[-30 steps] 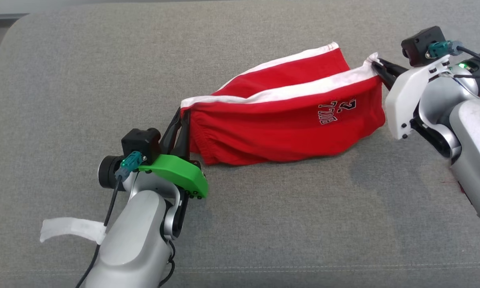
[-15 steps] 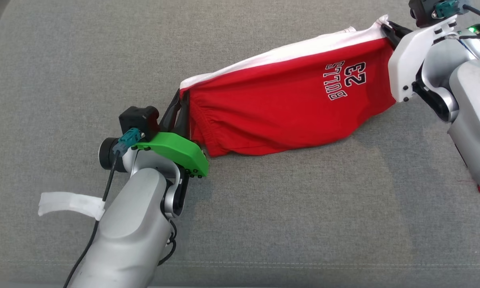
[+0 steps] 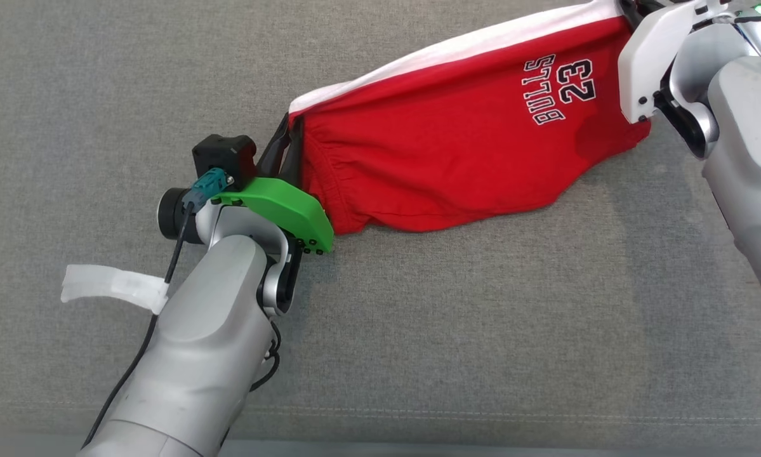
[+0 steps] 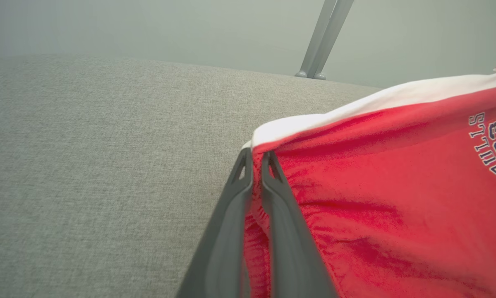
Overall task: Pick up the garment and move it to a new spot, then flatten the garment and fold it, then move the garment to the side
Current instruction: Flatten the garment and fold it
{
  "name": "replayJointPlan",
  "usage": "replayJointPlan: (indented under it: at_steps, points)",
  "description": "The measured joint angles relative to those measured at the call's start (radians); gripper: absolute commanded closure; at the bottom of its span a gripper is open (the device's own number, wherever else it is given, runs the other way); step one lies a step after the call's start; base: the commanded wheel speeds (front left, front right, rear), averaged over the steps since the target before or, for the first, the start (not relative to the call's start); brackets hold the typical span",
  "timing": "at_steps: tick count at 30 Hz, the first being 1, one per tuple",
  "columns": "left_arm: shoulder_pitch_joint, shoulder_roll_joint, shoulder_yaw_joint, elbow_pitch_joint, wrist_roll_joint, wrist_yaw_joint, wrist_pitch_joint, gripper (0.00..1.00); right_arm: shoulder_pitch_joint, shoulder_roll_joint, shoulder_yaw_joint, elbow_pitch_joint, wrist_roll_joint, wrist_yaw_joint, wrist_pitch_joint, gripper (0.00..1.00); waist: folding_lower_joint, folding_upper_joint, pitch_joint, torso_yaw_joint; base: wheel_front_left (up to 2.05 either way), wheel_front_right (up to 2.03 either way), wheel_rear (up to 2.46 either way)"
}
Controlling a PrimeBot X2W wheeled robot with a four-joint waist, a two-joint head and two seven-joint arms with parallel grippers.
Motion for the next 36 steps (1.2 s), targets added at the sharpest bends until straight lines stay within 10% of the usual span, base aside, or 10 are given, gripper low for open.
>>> replayJointPlan:
  at_steps: [7,9,10,11,22,36]
  points:
    - [-0.039,0.001,-0.031,0.029,-0.023,0.001,-0.002,1.00,-0.041,0.044,-0.004,0.104,-0.015,0.000,-0.068,1.00,0.0000,0.0000,0.030,0.014,0.00,0.00,0.00]
    - [-0.046,0.000,-0.040,0.033,-0.026,0.000,-0.003,0.52,-0.049,0.053,-0.005,0.131,-0.019,0.000,-0.090,1.00,0.0000,0.0000,0.035,0.018,0.00,0.00,0.00]
    - [-0.050,0.000,-0.045,0.037,-0.026,0.000,-0.004,0.00,-0.051,0.057,-0.004,0.145,-0.021,0.000,-0.098,0.76,0.0000,0.0000,0.037,0.020,0.00,0.00,0.00]
    - [-0.053,0.001,-0.049,0.040,-0.026,0.000,-0.004,0.00,-0.053,0.060,-0.003,0.156,-0.022,0.000,-0.108,0.00,0.0000,0.0000,0.039,0.021,0.00,0.00,0.00]
    - [-0.058,0.004,-0.021,0.009,-0.006,0.003,-0.006,0.00,-0.075,0.089,0.000,0.267,-0.013,0.000,-0.209,0.00,0.0001,0.0000,-0.002,0.027,0.00,0.00,0.00]
    - [0.309,0.043,0.212,-0.395,0.179,0.007,-0.008,0.00,0.068,0.083,-0.076,0.356,0.066,0.000,-0.347,0.00,0.0000,0.0000,-0.157,0.032,0.00,0.00,0.00]
